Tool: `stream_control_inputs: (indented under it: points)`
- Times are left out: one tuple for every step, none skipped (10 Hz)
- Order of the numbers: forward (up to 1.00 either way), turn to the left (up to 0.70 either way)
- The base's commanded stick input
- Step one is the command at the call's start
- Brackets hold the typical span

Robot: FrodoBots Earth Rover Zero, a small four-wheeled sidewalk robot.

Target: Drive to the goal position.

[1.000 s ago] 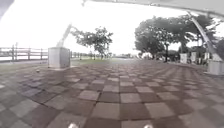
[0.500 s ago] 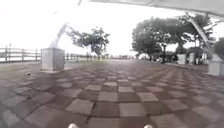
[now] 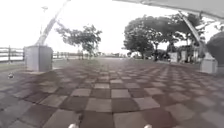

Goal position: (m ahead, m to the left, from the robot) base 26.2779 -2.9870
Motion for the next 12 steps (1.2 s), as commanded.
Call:
stream_control_inputs:
  points:
    - [0.69, -0.34]
    - [0.69, -0.34]
    - [0.69, -0.18]
    - [0.69, -0.04]
    - [0.69, 0.00]
    - [0.69, 0.00]
    - [0.69, 0.00]
    - [0.69, 0.00]
    - [0.69, 0.00]
    - [0.69, 0.00]
    - [0.69, 0.00]
    - [0.69, 0.00]
